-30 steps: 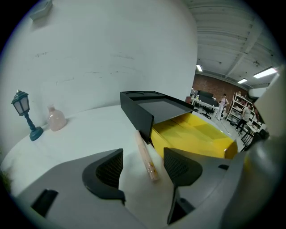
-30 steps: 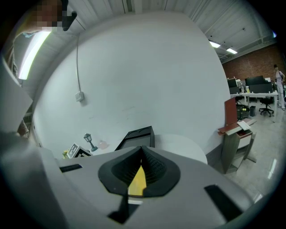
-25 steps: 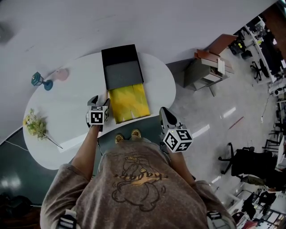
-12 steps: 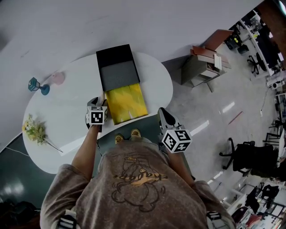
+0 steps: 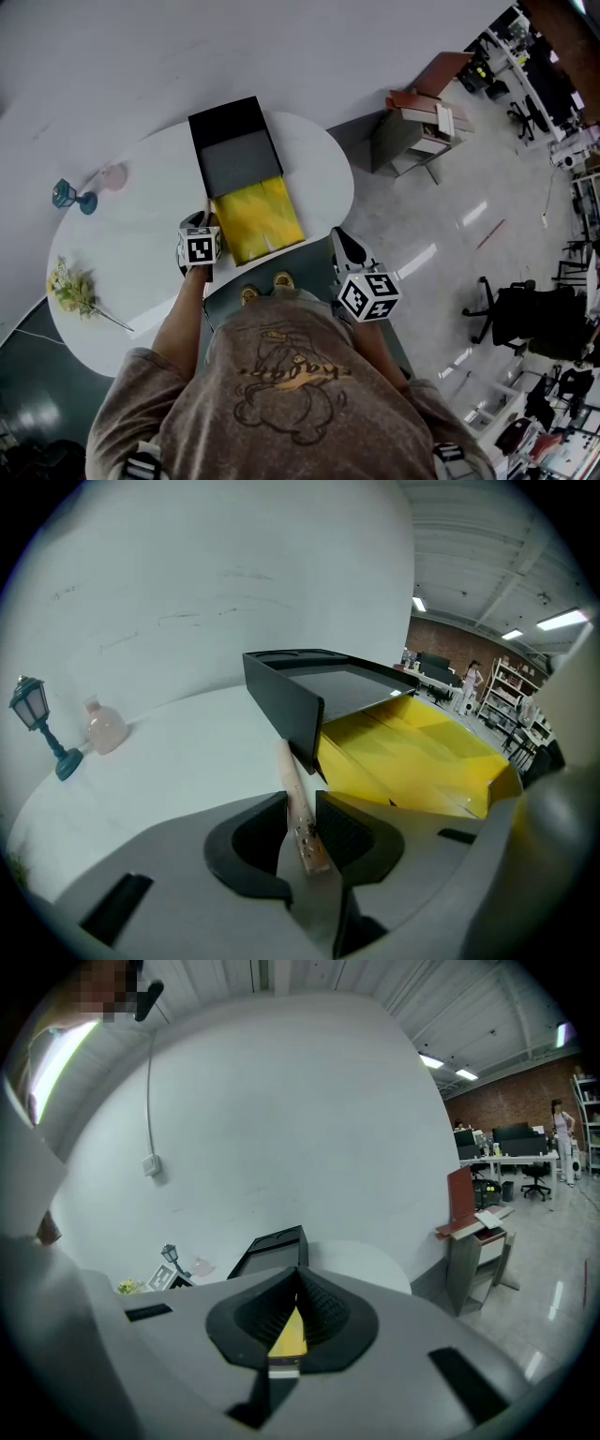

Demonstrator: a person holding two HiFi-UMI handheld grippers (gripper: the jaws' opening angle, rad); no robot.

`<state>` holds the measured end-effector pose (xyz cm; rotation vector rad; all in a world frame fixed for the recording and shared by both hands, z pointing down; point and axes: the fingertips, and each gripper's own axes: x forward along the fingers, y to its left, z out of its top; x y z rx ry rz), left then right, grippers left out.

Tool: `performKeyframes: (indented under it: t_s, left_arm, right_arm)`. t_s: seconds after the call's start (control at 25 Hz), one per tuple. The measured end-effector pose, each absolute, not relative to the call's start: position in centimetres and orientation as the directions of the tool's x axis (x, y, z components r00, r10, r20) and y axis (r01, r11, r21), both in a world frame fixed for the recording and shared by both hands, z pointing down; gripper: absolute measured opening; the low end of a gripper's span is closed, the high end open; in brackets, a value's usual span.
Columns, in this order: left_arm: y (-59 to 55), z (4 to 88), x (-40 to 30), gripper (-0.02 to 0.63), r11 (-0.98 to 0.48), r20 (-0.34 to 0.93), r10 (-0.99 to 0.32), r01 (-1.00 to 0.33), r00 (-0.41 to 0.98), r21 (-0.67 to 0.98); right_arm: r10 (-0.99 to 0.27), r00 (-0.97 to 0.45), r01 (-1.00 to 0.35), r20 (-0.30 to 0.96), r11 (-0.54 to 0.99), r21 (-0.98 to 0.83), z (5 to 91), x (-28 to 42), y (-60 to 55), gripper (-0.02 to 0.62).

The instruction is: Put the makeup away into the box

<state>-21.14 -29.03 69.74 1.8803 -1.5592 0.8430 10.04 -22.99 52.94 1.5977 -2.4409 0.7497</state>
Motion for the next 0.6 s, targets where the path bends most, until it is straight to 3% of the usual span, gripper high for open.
performKeyframes:
  t_s: [0.6]
  left_arm:
    - [-28.6,69.8,-22.6,0.078,-0.089,0.755,-0.649,-0.995,0.089,0.041]
  right_arm:
    - [-0.830,-0.423,-0.891,0.364,0.308,-0.332,52.7,10.1,-22.2,0.003]
